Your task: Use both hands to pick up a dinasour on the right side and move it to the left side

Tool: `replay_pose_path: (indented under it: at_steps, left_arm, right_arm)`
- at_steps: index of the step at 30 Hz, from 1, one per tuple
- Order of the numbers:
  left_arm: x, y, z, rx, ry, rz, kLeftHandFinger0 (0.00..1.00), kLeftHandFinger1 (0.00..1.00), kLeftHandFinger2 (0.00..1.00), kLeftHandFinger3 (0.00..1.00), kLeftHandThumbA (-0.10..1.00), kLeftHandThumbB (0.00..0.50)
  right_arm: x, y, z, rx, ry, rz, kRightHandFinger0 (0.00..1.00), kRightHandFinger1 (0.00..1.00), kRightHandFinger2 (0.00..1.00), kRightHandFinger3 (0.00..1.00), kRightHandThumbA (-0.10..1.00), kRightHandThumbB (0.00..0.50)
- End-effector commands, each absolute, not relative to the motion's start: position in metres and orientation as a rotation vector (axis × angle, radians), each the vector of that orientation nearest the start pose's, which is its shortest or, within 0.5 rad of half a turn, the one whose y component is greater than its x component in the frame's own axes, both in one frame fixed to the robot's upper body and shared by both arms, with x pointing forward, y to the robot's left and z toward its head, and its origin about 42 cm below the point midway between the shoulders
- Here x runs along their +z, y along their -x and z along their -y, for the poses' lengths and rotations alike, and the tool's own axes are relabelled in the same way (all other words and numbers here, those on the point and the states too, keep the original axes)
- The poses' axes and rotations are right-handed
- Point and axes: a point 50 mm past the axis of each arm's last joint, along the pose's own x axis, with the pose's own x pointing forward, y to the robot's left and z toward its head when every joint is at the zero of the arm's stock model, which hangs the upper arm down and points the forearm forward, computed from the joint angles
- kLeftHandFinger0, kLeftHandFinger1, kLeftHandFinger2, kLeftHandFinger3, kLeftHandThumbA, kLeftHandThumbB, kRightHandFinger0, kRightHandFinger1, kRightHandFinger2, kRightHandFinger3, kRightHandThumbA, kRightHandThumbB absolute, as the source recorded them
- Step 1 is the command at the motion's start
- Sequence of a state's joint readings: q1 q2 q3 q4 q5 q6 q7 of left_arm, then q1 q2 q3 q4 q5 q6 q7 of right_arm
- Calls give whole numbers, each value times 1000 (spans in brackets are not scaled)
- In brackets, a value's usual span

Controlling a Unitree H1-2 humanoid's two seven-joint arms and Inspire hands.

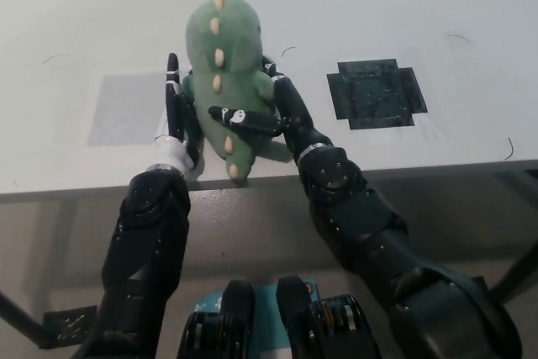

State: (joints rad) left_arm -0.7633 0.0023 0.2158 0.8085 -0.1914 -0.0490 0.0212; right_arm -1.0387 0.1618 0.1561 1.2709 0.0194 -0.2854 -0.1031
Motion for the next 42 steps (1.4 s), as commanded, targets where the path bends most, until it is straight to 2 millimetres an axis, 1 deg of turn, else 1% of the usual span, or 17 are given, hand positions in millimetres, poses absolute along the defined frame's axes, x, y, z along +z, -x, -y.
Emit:
replay_pose_path:
  at_steps: [1,6,8,12,14,16,17,18,19,20,22,24,26,31,33,37,42]
  left_arm:
    - [188,-512,-199,32,296,0,1000,1000,1000,1000,1000,70]
    - [188,-511,-220,71,323,7,1000,1000,1000,1000,1000,10]
    - [186,-513,-219,76,349,8,1000,1000,1000,1000,960,48]
    - [188,-514,-222,58,341,22,1000,1000,1000,1000,1000,133]
    - [190,-513,-230,69,317,47,1000,1000,1000,1000,1000,120]
    - [193,-511,-238,73,333,64,1000,1000,1000,1000,997,203]
    - [192,-510,-238,74,336,67,1000,1000,1000,1000,983,221]
    - [195,-508,-245,104,346,57,1000,1000,1000,1000,919,240]
    - [196,-506,-248,110,352,53,1000,1000,1000,1000,882,190]
    - [196,-504,-250,112,352,50,1000,1000,1000,1000,883,118]
    - [195,-501,-252,117,350,55,1000,1000,1000,1000,881,61]
    - [195,-501,-252,117,350,56,1000,1000,1000,1000,881,66]
    - [197,-502,-254,105,334,75,1000,1000,1000,1000,900,75]
    - [208,-506,-254,92,339,89,1000,1000,1000,1000,983,34]
    - [211,-509,-258,92,349,94,1000,1000,1000,1000,935,65]
    - [214,-511,-255,84,351,99,1000,1000,1000,1000,918,51]
    - [215,-513,-251,94,326,85,1000,1000,1000,1000,830,84]
  right_arm:
    - [217,-495,-54,539,215,66,1000,1000,1000,1000,1000,126]
    - [220,-489,-70,563,247,61,1000,1000,1000,1000,1000,131]
    - [222,-491,-68,565,269,54,1000,1000,1000,1000,1000,150]
    - [226,-493,-69,571,278,47,1000,1000,1000,1000,1000,172]
    - [231,-493,-73,584,262,44,1000,1000,1000,1000,1000,144]
    - [236,-492,-80,594,270,43,1000,1000,1000,1000,1000,105]
    - [235,-491,-80,595,271,41,1000,1000,1000,1000,1000,101]
    - [238,-489,-86,599,286,43,1000,1000,1000,1000,1000,61]
    - [239,-488,-89,601,299,50,1000,1000,1000,1000,1000,57]
    - [238,-486,-92,606,305,46,1000,1000,1000,1000,1000,83]
    - [238,-484,-95,619,303,53,1000,1000,1000,1000,1000,95]
    - [239,-484,-96,628,306,57,1000,1000,1000,1000,1000,99]
    - [241,-485,-96,636,296,61,1000,1000,1000,1000,1000,71]
    - [249,-487,-96,634,289,83,1000,1000,1000,1000,1000,66]
    - [252,-487,-98,635,296,95,1000,1000,1000,1000,1000,76]
    - [253,-489,-95,631,299,99,1000,1000,1000,1000,1000,77]
    - [253,-491,-92,620,269,91,1000,1000,1000,1000,1000,92]
